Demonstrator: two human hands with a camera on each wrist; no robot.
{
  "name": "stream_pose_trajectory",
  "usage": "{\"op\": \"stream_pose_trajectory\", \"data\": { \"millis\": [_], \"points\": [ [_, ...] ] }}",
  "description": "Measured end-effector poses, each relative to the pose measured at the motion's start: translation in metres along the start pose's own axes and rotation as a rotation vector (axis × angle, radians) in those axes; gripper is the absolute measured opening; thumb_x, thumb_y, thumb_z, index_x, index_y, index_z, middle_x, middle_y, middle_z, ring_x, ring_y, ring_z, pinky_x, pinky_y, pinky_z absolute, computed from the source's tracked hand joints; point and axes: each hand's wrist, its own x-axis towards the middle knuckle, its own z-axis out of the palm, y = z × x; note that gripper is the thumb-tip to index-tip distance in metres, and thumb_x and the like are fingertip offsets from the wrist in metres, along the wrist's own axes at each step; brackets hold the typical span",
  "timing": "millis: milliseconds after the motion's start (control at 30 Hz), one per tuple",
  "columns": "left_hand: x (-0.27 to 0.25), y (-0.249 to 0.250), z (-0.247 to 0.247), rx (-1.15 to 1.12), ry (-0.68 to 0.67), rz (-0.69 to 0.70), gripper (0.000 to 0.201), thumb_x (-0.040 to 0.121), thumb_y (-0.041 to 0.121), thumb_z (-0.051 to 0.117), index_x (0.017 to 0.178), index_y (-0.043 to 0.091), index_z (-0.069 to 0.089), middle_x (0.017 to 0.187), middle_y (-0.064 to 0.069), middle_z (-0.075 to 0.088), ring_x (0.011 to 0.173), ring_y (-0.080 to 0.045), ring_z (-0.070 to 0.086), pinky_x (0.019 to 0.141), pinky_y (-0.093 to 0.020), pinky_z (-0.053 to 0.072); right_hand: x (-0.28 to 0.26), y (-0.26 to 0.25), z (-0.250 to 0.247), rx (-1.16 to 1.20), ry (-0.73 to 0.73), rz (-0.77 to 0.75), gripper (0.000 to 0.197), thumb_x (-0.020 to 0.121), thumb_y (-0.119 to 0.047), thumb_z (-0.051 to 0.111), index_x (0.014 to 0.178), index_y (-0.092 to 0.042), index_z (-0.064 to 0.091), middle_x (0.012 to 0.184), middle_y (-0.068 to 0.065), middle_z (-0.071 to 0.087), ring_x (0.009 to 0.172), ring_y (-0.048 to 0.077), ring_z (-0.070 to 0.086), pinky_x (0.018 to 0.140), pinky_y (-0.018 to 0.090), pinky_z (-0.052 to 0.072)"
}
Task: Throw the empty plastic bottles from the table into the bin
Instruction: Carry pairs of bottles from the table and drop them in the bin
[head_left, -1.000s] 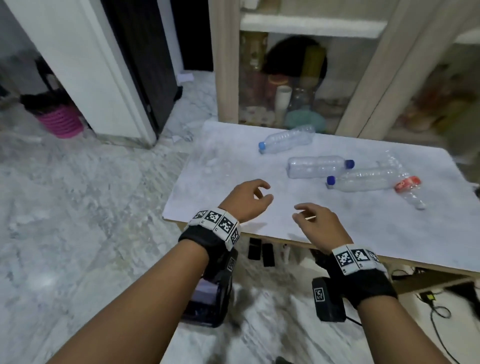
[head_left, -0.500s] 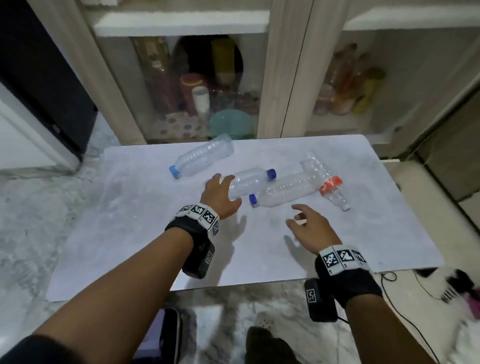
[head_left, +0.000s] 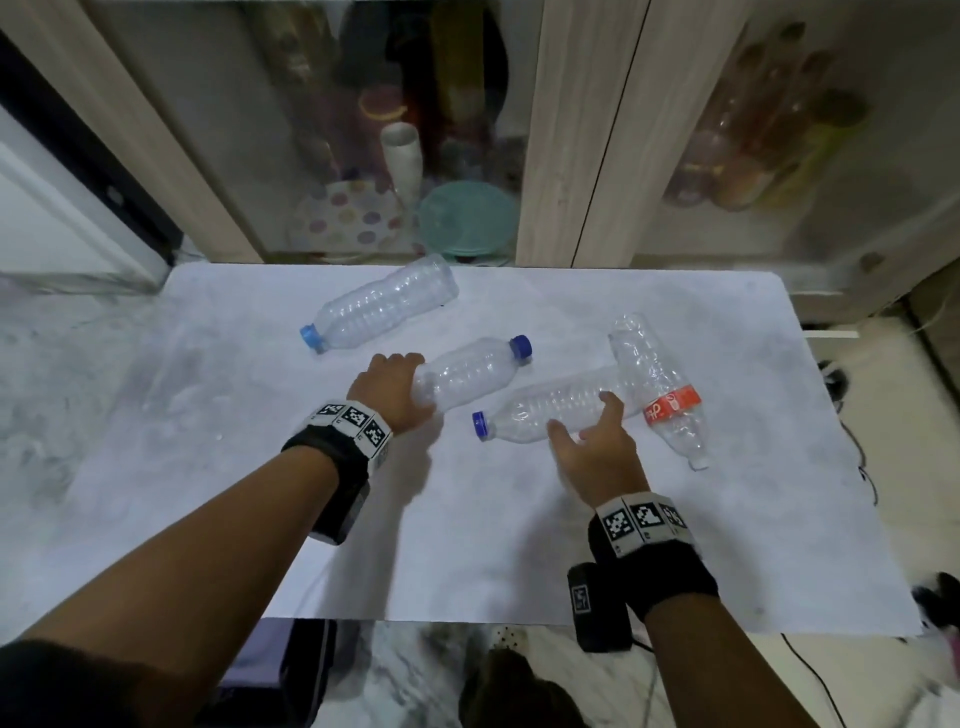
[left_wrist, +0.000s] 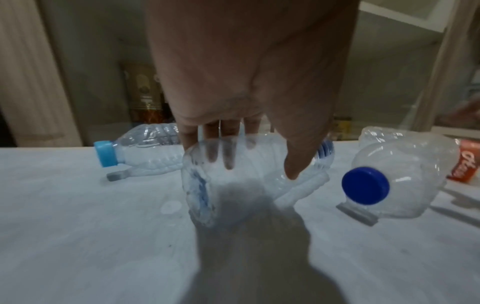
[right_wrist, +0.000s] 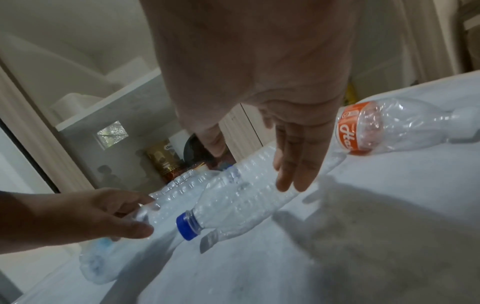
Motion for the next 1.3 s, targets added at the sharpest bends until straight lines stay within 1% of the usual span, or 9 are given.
{"op": "stream_pose_trajectory", "data": {
  "millis": [200,467,700,767,867,1000,1100,1167,1300],
  "points": [
    [-0.037,-0.008,-0.004,-0.339,0.064,-0.100,0.059,0.077,0.041,0.071,0.125,0.014,0.049,0.104,-0.006,0.061,0.099,-0.026,0.060,0.086,-0.035,0.048,0.012,-0.014,0.018,0.144,0.041,0.134,0.098,0.082,-0.049,0.064,0.148,-0.009,0.003,0.147,0.022,0.039,0.132,0.038,0.044,0.106,0.042,0.035],
    [-0.086,-0.019,0.013,-0.529,0.135,-0.224,0.068,0.077,0.045,0.071,0.132,0.017,0.044,0.102,-0.002,0.057,0.087,-0.021,0.057,0.082,-0.030,0.047,0.035,-0.040,0.057,0.028,-0.001,0.198,0.117,0.068,-0.068,0.063,0.146,-0.038,-0.018,0.141,0.026,0.040,0.122,0.041,0.050,0.100,0.050,0.043],
    [-0.105,-0.030,0.025,-0.590,0.172,-0.291,0.066,0.076,0.044,0.072,0.131,0.018,0.045,0.108,-0.006,0.061,0.088,-0.025,0.059,0.083,-0.032,0.049,0.046,-0.055,0.072,-0.111,-0.058,0.143,0.095,0.070,-0.052,0.061,0.142,-0.055,-0.002,0.136,0.020,0.033,0.116,0.041,0.048,0.093,0.048,0.047],
    [-0.109,-0.035,0.027,-0.596,0.182,-0.305,0.067,0.076,0.044,0.072,0.131,0.018,0.045,0.108,-0.007,0.061,0.093,-0.027,0.061,0.085,-0.033,0.049,0.042,-0.053,0.075,-0.135,-0.087,0.091,0.090,0.073,-0.046,0.059,0.142,-0.056,0.003,0.136,0.018,0.032,0.112,0.040,0.051,0.072,0.035,0.052],
    [-0.113,-0.043,0.029,-0.603,0.194,-0.315,0.067,0.075,0.045,0.072,0.131,0.020,0.046,0.109,-0.006,0.061,0.088,-0.025,0.058,0.085,-0.033,0.049,0.035,-0.041,0.080,-0.148,-0.104,0.022,0.090,0.079,-0.039,0.060,0.144,-0.055,0.000,0.133,0.015,0.033,0.105,0.037,0.055,0.041,0.020,0.033],
    [-0.120,-0.056,0.029,-0.622,0.196,-0.326,0.066,0.075,0.045,0.072,0.130,0.021,0.045,0.109,-0.004,0.061,0.086,-0.021,0.057,0.084,-0.031,0.048,0.020,-0.038,0.079,-0.048,-0.084,-0.040,0.100,0.077,-0.026,0.068,0.148,-0.044,0.001,0.124,0.009,0.046,0.070,0.021,0.056,0.040,0.026,0.049],
    [-0.129,-0.066,0.027,-0.654,0.213,-0.323,0.064,0.074,0.045,0.072,0.129,0.022,0.046,0.107,-0.004,0.060,0.089,-0.023,0.060,0.086,-0.034,0.051,0.004,-0.040,0.072,-0.051,-0.063,-0.105,0.086,0.075,-0.020,0.072,0.145,-0.018,0.022,0.107,0.004,0.053,0.055,0.006,0.047,0.037,0.014,0.037],
    [-0.139,-0.076,0.025,-0.667,0.226,-0.305,0.064,0.074,0.046,0.073,0.128,0.022,0.047,0.106,-0.003,0.060,0.088,-0.023,0.060,0.086,-0.035,0.052,-0.013,-0.042,0.071,-0.054,-0.061,-0.162,0.074,0.074,-0.022,0.074,0.137,-0.014,0.036,0.104,0.003,0.056,0.063,0.012,0.054,0.047,0.013,0.042],
    [-0.170,-0.103,0.022,-0.684,0.228,-0.271,0.065,0.073,0.049,0.073,0.127,0.024,0.048,0.103,-0.001,0.059,0.085,-0.018,0.058,0.083,-0.038,0.055,-0.059,-0.039,0.079,-0.053,-0.039,-0.317,0.070,0.072,-0.027,0.075,0.135,-0.014,0.048,0.123,0.015,0.056,0.107,0.031,0.058,0.088,0.029,0.048]
  ]
}}
